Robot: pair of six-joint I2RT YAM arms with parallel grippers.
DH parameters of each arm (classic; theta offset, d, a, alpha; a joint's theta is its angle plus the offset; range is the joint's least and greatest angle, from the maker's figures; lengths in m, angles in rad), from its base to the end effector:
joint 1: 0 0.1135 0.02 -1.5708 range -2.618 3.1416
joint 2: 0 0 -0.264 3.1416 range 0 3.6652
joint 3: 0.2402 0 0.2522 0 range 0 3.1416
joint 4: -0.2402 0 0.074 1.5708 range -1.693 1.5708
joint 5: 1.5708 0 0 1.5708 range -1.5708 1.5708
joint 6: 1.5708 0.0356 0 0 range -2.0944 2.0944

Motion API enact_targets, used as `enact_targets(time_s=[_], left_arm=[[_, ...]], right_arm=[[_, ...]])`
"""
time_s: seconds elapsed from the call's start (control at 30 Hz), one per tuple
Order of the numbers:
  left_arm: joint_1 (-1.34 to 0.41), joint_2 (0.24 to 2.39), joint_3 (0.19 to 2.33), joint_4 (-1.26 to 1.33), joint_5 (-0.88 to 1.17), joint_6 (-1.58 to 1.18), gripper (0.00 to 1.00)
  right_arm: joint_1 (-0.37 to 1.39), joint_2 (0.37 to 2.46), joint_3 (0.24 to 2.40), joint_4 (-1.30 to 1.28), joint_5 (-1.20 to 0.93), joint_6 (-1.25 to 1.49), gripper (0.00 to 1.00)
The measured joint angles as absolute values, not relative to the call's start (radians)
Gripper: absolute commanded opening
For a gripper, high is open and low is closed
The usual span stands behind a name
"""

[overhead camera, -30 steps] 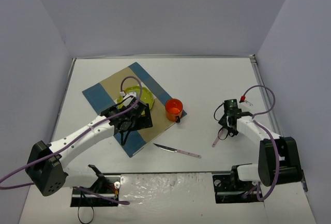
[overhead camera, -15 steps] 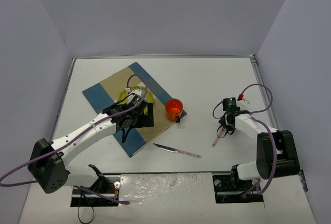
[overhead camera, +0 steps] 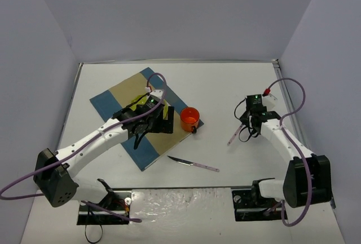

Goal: Set the dinner table for one person

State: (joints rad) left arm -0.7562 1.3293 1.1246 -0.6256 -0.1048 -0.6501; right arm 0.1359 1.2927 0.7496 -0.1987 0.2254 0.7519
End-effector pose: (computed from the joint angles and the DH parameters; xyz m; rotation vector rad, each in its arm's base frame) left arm 0.2082 -0.1913 0.2980 0.0805 2.4616 -0.5195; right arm 0.2670 0.0285 0.2187 0.8046 2.1522 0.1991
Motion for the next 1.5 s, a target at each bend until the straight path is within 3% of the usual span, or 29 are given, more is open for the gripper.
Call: enact_targets(time_s=[0.43, 0.93, 1.5], left_arm=[[-0.996, 1.565, 1.459, -0.573, -0.233, -0.542, 0.96], [-1.065, 1.627, 1.43, -0.422, -0.361, -0.421, 0.83], [-1.083, 1.73, 1.43, -0.307, -0.339, -0.343, 0.57]], right_arm=[[0.404, 1.342, 1.085, -0.268, 0.19, 0.903, 0.0], [0.448, 1.443, 1.228, -0.405, 0.195, 0.981, 0.0], [0.453, 1.452, 1.238, -0.424, 0.194, 0.988, 0.0]])
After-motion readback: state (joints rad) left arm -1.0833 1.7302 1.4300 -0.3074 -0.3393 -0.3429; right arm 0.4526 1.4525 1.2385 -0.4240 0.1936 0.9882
